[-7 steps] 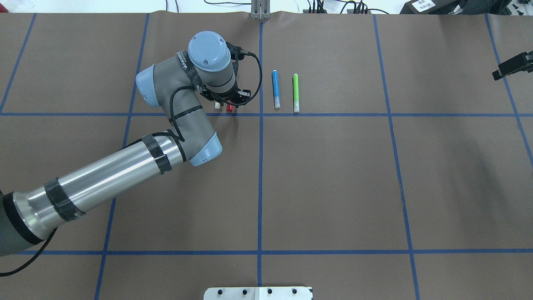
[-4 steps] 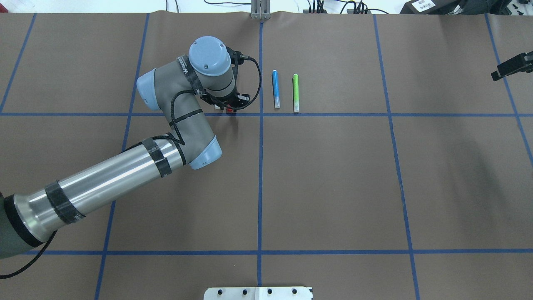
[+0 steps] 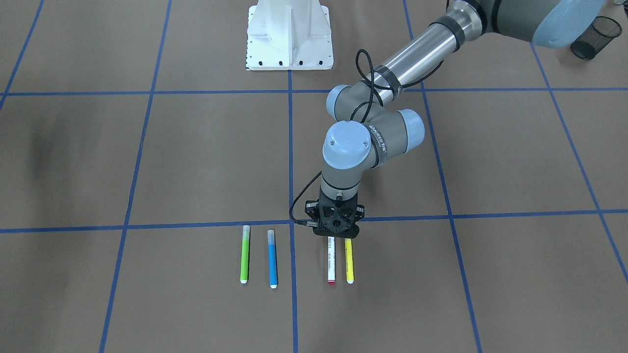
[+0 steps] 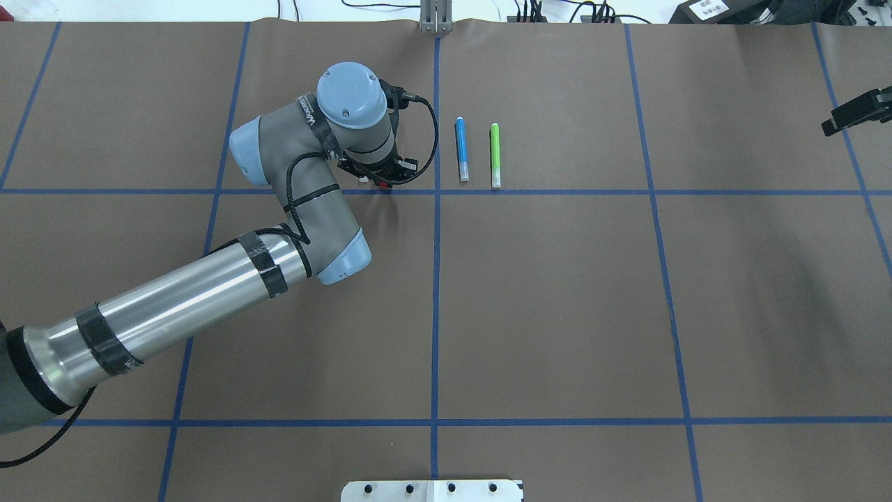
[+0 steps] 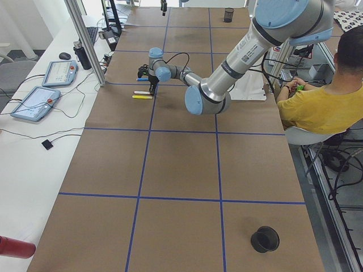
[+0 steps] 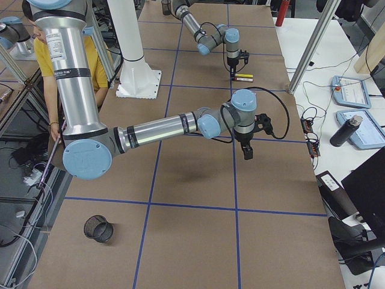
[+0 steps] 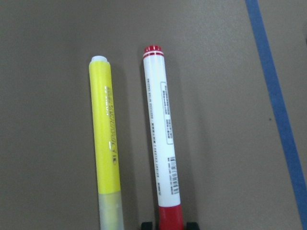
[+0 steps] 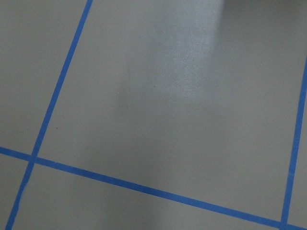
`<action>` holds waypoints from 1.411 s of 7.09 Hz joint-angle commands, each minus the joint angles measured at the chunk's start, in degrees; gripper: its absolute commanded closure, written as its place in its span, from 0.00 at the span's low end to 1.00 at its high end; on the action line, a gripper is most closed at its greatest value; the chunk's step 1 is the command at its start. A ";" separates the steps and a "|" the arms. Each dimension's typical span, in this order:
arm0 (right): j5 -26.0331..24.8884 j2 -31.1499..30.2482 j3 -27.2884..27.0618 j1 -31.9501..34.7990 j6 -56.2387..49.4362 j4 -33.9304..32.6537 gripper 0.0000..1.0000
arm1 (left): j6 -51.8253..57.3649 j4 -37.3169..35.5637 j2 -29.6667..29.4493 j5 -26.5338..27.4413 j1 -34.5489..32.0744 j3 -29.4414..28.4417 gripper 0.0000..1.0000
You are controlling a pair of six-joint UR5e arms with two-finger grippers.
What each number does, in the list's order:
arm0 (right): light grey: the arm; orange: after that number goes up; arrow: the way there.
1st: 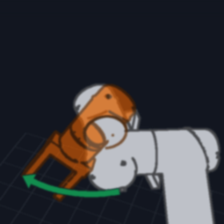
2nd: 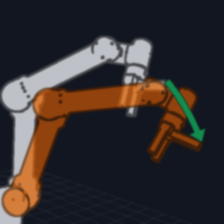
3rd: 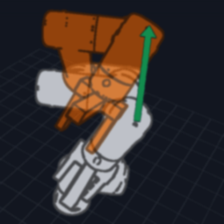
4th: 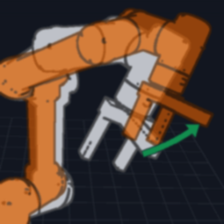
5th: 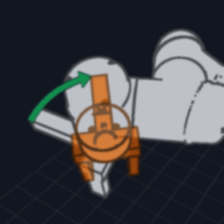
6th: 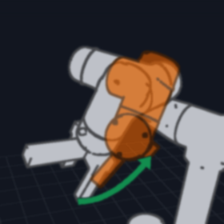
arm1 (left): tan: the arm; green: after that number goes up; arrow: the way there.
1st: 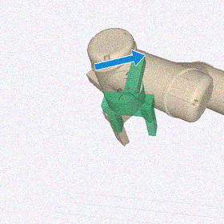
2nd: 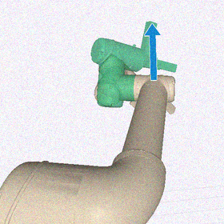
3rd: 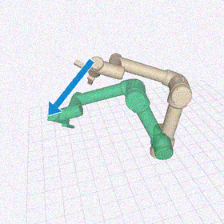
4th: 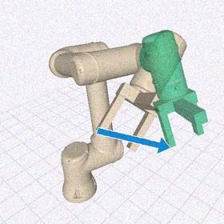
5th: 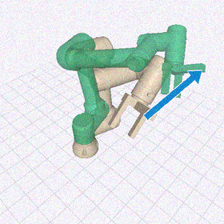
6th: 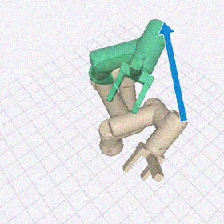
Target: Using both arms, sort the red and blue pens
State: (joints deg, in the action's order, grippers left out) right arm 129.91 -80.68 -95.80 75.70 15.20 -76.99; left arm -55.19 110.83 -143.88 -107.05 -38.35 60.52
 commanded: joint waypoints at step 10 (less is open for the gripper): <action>0.08 0.97 0.97 -0.12 0.09 -0.09 0.00 | 7.01 -12.08 16.49 -6.41 -9.27 32.66 1.00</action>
State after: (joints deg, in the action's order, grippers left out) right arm 129.98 -79.71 -94.83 75.62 15.29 -77.08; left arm -50.70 104.30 -131.43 -112.48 -45.41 85.20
